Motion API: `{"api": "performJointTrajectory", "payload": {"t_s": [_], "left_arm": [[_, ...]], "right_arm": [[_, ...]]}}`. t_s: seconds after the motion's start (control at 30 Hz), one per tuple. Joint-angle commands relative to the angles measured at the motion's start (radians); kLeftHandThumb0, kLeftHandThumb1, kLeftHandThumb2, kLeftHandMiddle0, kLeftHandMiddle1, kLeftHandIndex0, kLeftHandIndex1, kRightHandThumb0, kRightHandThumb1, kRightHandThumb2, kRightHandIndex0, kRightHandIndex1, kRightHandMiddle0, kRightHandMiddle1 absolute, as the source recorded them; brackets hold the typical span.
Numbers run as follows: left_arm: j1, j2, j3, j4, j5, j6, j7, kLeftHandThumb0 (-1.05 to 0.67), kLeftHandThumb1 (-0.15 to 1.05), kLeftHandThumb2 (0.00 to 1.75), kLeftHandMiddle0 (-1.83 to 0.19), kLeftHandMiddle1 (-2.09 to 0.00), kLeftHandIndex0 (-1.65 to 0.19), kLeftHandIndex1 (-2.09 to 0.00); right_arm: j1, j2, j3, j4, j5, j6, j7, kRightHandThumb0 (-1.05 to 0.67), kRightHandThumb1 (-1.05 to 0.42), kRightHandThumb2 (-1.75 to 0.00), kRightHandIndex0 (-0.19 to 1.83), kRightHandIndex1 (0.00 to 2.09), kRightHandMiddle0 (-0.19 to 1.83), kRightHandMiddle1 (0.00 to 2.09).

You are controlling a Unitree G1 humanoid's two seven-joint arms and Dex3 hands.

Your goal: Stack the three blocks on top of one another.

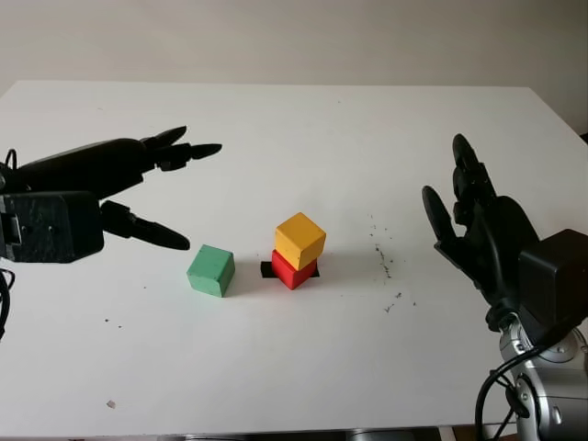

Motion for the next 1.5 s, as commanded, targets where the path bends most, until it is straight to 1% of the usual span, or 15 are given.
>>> {"api": "performJointTrajectory", "payload": {"t_s": [0.0, 0.1, 0.2, 0.3, 0.4, 0.47, 0.57, 0.7, 1.03, 1.17, 1.3, 1.33, 1.4, 1.43, 1.47], "left_arm": [[0.02, -0.011, -0.021, 0.005, 0.007, -0.033, 0.009, -0.85, 0.96, 0.05, 0.19, -0.04, -0.1, -0.07], [0.03, -0.018, -0.033, 0.03, 0.007, -0.084, 0.02, -0.83, 0.94, 0.04, 0.19, -0.04, -0.11, -0.06], [0.037, -0.023, -0.05, 0.052, 0.033, -0.133, 0.045, -0.83, 0.94, 0.05, 0.19, -0.02, -0.12, -0.06], [0.044, -0.056, -0.073, 0.096, 0.105, -0.216, 0.141, -0.85, 0.95, 0.05, 0.17, -0.04, -0.16, -0.08], [0.046, -0.067, -0.09, 0.124, 0.166, -0.264, 0.205, -0.84, 0.95, 0.05, 0.17, -0.05, -0.18, -0.08], [0.046, -0.072, -0.105, 0.142, 0.231, -0.293, 0.26, -0.82, 0.95, 0.05, 0.16, -0.05, -0.2, -0.09], [0.039, -0.066, -0.136, 0.163, 0.329, -0.321, 0.324, -0.83, 0.96, 0.06, 0.17, -0.05, -0.19, -0.08], [0.025, -0.058, -0.164, 0.194, 0.409, -0.357, 0.379, -0.85, 0.96, 0.06, 0.18, -0.04, -0.2, -0.08], [0.026, -0.057, -0.188, 0.218, 0.484, -0.375, 0.445, -0.8, 0.91, 0.05, 0.13, -0.07, -0.3, -0.13], [0.027, -0.059, -0.191, 0.223, 0.484, -0.375, 0.452, -0.8, 0.91, 0.05, 0.11, -0.07, -0.33, -0.14], [0.025, -0.067, -0.19, 0.25, 0.473, -0.404, 0.487, -0.75, 0.92, 0.06, 0.05, -0.08, -0.41, -0.21], [0.024, -0.068, -0.19, 0.257, 0.473, -0.41, 0.498, -0.73, 0.94, 0.06, 0.02, -0.07, -0.39, -0.32], [0.027, -0.07, -0.187, 0.262, 0.465, -0.412, 0.507, -0.69, 0.96, 0.06, -0.01, -0.06, -0.21, -0.76], [0.028, -0.071, -0.186, 0.264, 0.46, -0.412, 0.509, -0.65, 0.97, 0.06, -0.03, -0.06, -0.15, -0.94], [0.029, -0.072, -0.185, 0.268, 0.455, -0.416, 0.516, -0.63, 0.97, 0.06, -0.04, -0.06, -0.13, -1.01]], "right_arm": [[-0.01, -0.014, -0.009, -0.009, -0.005, 0.001, -0.002, -0.64, -1.05, -0.49, -0.16, 0.06, -0.11, 0.06], [-0.007, -0.015, -0.009, -0.014, -0.007, -0.002, -0.001, -0.64, -1.05, -0.49, -0.16, 0.06, -0.11, 0.06], [-0.005, -0.018, -0.01, -0.015, -0.007, -0.005, 0.002, -0.63, -1.05, -0.49, -0.16, 0.06, -0.11, 0.06], [-0.006, -0.023, -0.009, -0.015, -0.009, 0.001, 0.006, -0.63, -1.05, -0.5, -0.16, 0.06, -0.11, 0.06], [-0.006, -0.022, -0.009, -0.019, -0.01, 0.009, 0.005, -0.63, -1.05, -0.5, -0.16, 0.06, -0.1, 0.06], [-0.003, -0.021, -0.011, -0.021, -0.009, 0.008, 0.005, -0.63, -1.05, -0.5, -0.16, 0.06, -0.1, 0.06], [0.002, -0.02, -0.015, -0.028, -0.009, 0.013, 0.003, -0.64, -1.05, -0.5, -0.16, 0.06, -0.11, 0.05], [0.004, -0.017, -0.022, -0.031, -0.001, 0.014, 0.006, -0.62, -1.05, -0.5, -0.16, 0.05, -0.12, 0.05], [0.007, -0.021, -0.025, -0.033, -0.005, 0.009, 0.01, -0.62, -1.05, -0.5, -0.16, 0.06, -0.11, 0.06], [0.009, -0.024, -0.024, -0.036, -0.016, 0.009, 0.007, -0.63, -1.05, -0.5, -0.15, 0.06, -0.09, 0.06], [0.009, -0.028, -0.025, -0.038, -0.016, 0.015, 0.01, -0.62, -1.05, -0.5, -0.15, 0.06, -0.09, 0.06], [0.009, -0.027, -0.026, -0.039, -0.012, 0.015, 0.011, -0.62, -1.05, -0.5, -0.15, 0.06, -0.09, 0.06], [0.009, -0.028, -0.026, -0.039, -0.014, 0.016, 0.011, -0.61, -1.05, -0.5, -0.15, 0.06, -0.09, 0.06], [0.009, -0.028, -0.025, -0.04, -0.015, 0.017, 0.01, -0.61, -1.05, -0.5, -0.15, 0.06, -0.09, 0.06], [0.009, -0.03, -0.024, -0.039, -0.018, 0.016, 0.01, -0.61, -1.05, -0.5, -0.15, 0.06, -0.09, 0.06]]}}
